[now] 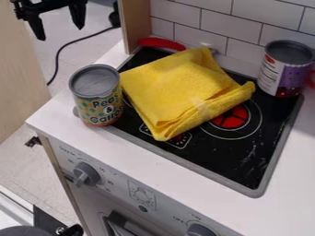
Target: Take and move the can on the lower middle edge of the table just beside and in between two burners
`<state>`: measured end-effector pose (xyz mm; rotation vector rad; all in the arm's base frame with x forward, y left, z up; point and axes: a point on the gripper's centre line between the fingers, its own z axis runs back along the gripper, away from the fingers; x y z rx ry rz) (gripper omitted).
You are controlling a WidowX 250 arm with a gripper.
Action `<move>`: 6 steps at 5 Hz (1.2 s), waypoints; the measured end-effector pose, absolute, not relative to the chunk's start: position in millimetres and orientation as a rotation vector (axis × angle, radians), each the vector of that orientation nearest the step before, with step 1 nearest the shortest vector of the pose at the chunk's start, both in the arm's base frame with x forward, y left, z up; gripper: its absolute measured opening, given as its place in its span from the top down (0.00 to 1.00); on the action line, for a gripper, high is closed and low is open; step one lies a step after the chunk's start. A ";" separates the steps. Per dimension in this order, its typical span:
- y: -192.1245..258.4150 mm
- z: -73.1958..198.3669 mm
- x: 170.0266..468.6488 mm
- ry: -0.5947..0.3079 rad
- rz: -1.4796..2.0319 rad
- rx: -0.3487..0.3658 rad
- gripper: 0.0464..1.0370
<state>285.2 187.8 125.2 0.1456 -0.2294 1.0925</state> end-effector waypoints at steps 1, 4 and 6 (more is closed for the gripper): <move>184.2 115.8 276.9 -0.188 1.091 0.153 0.04; 157.1 104.0 265.0 -0.176 1.137 0.110 0.04; 142.4 94.8 259.0 -0.228 1.174 0.147 0.04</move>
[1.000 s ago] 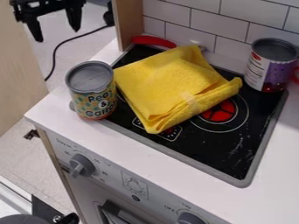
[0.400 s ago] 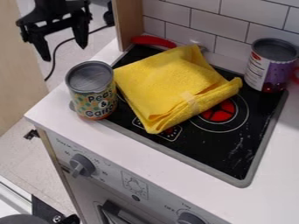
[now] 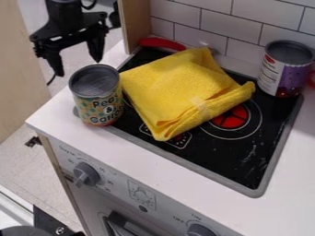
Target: Take and move the can on the lower middle edge of the table just beside and in between two burners
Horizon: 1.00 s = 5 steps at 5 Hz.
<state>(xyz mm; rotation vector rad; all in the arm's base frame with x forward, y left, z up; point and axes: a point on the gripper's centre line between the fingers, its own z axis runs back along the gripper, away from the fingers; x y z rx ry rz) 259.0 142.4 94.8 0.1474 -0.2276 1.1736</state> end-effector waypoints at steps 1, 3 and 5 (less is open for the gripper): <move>139.4 93.8 252.2 -0.270 1.234 0.134 0.04; 128.2 89.3 250.1 -0.286 1.370 0.171 0.04; 114.4 85.5 248.8 -0.281 1.470 0.179 0.04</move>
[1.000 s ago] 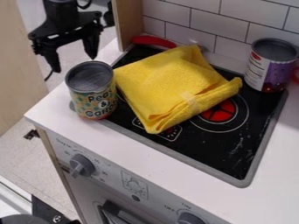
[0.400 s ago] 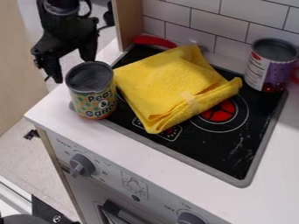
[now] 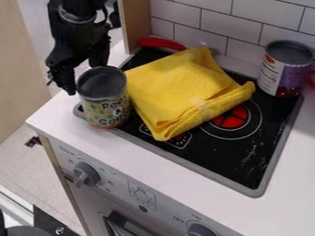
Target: Take and move the can on the lower middle edge of the table just beside and in between two burners
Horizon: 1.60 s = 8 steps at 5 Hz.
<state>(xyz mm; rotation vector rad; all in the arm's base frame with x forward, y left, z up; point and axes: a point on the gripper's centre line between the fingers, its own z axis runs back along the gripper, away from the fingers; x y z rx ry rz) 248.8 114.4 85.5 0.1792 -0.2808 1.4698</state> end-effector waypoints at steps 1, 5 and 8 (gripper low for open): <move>107.7 87.0 240.2 -0.271 1.449 0.171 0.04; 70.6 78.5 227.4 -0.259 1.436 0.172 0.04; 49.8 76.0 219.2 -0.231 1.443 0.184 0.04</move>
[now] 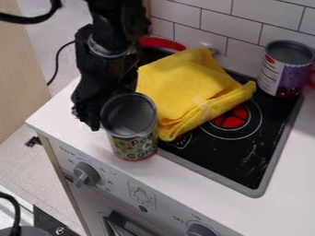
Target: Take and move the can on the lower middle edge of the table just beside and in between two burners
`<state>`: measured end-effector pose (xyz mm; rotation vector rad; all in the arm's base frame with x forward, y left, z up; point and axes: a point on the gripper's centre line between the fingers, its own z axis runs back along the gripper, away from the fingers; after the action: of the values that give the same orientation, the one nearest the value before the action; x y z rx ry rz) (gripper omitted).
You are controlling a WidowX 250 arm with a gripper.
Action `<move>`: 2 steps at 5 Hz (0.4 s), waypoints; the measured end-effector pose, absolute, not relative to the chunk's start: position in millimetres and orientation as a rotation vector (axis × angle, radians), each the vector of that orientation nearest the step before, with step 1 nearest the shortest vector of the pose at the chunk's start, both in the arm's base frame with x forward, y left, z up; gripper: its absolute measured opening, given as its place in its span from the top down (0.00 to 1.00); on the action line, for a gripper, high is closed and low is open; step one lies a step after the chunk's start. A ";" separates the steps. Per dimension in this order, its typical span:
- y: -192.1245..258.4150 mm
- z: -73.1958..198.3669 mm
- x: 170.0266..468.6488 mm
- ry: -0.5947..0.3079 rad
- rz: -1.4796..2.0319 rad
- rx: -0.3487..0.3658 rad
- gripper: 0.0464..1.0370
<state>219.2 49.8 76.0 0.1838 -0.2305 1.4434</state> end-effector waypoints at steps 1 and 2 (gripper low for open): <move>43.8 75.7 218.2 -0.216 1.456 0.174 0.04; 39.6 79.2 217.5 -0.222 1.462 0.163 0.04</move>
<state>217.5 39.6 79.2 0.1625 -0.2223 1.4624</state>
